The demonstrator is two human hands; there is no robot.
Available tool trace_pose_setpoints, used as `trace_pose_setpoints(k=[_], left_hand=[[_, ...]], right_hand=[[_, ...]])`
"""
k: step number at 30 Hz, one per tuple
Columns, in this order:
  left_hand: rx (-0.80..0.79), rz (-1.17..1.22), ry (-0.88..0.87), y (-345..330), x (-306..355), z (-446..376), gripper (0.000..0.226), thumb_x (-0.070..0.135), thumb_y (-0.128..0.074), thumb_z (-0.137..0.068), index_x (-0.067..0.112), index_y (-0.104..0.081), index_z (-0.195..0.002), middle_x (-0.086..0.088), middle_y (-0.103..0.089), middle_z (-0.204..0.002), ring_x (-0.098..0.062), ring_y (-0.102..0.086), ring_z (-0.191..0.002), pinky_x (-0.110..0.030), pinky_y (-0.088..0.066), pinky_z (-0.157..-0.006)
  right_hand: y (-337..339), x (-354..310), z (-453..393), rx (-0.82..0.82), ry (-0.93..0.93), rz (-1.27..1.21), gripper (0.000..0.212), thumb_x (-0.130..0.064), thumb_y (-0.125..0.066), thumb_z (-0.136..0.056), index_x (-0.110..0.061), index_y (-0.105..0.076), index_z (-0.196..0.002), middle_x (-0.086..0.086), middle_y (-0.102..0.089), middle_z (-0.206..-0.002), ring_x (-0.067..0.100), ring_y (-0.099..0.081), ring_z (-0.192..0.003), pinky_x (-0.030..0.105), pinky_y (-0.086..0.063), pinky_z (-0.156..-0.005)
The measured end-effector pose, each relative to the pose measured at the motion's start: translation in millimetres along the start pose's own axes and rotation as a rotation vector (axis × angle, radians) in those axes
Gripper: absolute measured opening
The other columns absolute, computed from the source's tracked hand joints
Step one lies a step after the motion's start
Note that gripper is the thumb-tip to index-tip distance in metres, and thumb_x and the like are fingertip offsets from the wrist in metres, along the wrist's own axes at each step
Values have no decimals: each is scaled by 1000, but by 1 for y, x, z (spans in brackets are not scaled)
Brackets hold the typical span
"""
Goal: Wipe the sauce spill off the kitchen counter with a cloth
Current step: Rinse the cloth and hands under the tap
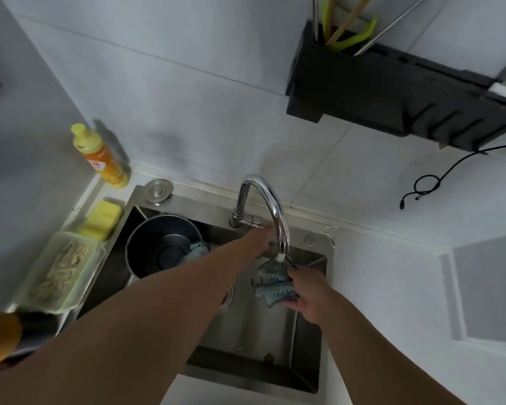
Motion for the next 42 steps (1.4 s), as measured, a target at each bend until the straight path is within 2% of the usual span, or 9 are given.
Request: trace_pose_setpoints(k=[4,6,10,16,21,27,33,38,42], left_hand=[[36,235,128,1,-21,9,37,20,-44,-109,3,-57,-139,-9,-66,-122,-17,-61,-104,-15,-50,-81],[69,300,200,-7,-40,11,36,16,-45,-109,3,-54,-142,-11,-60,-141,-23,-59,-125,-25,-48,-99],[-146,877,416,-44,-65,48,43,49,-56,-101,11,-64,-120,-7,-69,-115,-28,-67,-100,-41,-57,-83],[-357,1400,359,-69,-56,44,40,41,-53,-101,12,-63,-125,-12,-68,-100,-27,-63,-99,-36,-49,-93],[-206,1437,393,-80,-63,28,49,37,-46,-106,6,-60,-140,-21,-65,-131,-35,-59,-129,-40,-42,-115],[51,1150,426,-80,-73,10,36,31,-52,-104,1,-66,-118,-28,-68,-122,-40,-68,-113,-48,-53,-103],[-65,1144,382,-107,-73,23,41,41,-43,-109,15,-74,-117,-14,-73,-121,-29,-67,-117,-48,-51,-108],[-153,1134,227,-106,-83,26,30,29,-54,-104,13,-75,-118,-13,-75,-117,-27,-70,-113,-45,-54,-105],[89,612,106,-85,-93,16,25,27,-53,-105,22,-73,-120,-2,-76,-107,-21,-72,-101,-43,-59,-96]], right_hand=[[-17,-12,-3,2,2,2,14,-15,-64,-103,-7,-75,-105,13,-80,-89,27,-77,-76,39,-63,-60],[-28,-14,-11,-7,23,8,13,-8,-65,-100,-3,-74,-107,17,-79,-92,30,-76,-78,45,-65,-71],[-45,-7,-18,-18,4,-181,28,-24,-54,-102,-2,-71,-110,24,-68,-96,29,-62,-64,35,-56,-55],[-49,28,-30,72,210,208,45,-56,-66,-93,-17,-72,-115,9,-77,-106,26,-73,-102,52,-56,-101],[-53,26,-40,-34,252,-23,31,-28,-65,-96,-20,-71,-125,6,-76,-117,25,-69,-115,50,-49,-110],[-47,37,-56,51,268,115,21,-30,-62,-102,-14,-75,-108,11,-79,-100,29,-75,-99,54,-59,-95],[-31,40,-80,108,277,322,18,-23,-62,-100,-9,-74,-96,18,-76,-90,37,-75,-88,55,-62,-83],[-26,35,-90,216,-112,-226,46,-49,-44,-107,-13,-69,-94,18,-76,-86,35,-72,-87,40,-58,-72],[-19,30,-83,-51,-113,-385,39,-40,-50,-107,-9,-71,-117,22,-75,-113,38,-72,-105,52,-58,-97]])
Point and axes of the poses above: each hand's wrist, its own z-axis away from the middle knuckle, its own y-axis out of the back of the hand, x = y × z, the point moved 2 cm from there along -z, towards the middle knuckle
